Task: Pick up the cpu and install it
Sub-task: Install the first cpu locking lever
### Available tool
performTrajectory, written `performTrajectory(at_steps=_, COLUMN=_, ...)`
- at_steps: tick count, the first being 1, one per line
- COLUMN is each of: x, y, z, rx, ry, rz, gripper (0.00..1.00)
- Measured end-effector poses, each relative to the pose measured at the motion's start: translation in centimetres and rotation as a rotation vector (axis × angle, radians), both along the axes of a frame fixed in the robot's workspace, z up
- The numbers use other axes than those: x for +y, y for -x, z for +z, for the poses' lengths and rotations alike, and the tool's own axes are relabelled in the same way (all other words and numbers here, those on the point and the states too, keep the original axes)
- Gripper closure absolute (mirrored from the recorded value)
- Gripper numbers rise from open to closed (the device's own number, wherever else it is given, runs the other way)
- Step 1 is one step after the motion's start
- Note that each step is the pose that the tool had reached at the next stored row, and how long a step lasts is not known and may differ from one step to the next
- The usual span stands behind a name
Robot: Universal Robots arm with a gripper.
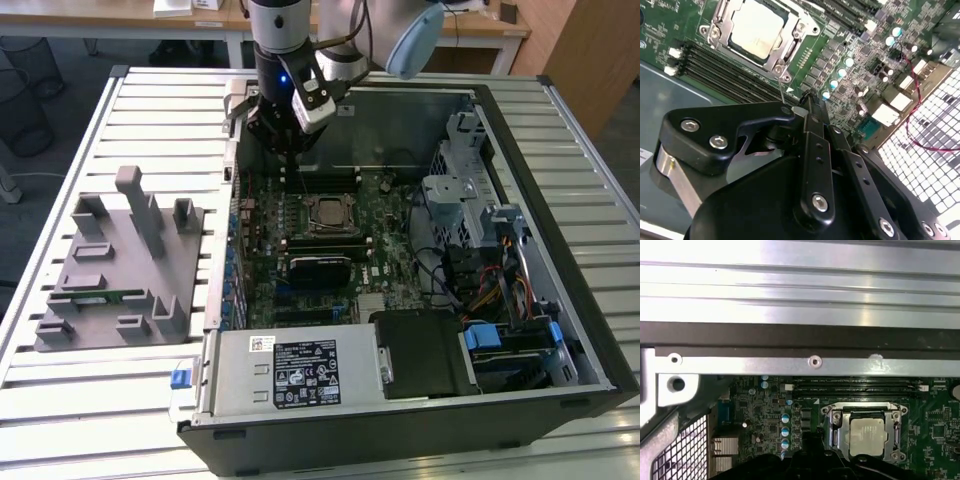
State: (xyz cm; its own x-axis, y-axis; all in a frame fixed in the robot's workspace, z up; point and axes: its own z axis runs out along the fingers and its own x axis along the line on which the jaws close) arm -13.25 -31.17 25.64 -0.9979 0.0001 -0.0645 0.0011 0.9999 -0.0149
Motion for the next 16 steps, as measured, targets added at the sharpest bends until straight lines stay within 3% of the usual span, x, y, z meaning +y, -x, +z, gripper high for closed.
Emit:
performTrajectory(at_steps=9, x=1.04, y=0.2, z=-0.33, rx=0.0, ry=0.0, rz=0.003, gripper=0.89)
performTrajectory(at_steps=16, x=1.2, y=-0.4, z=-0.35, rx=0.0, ry=0.0, rz=0.006, gripper=0.89)
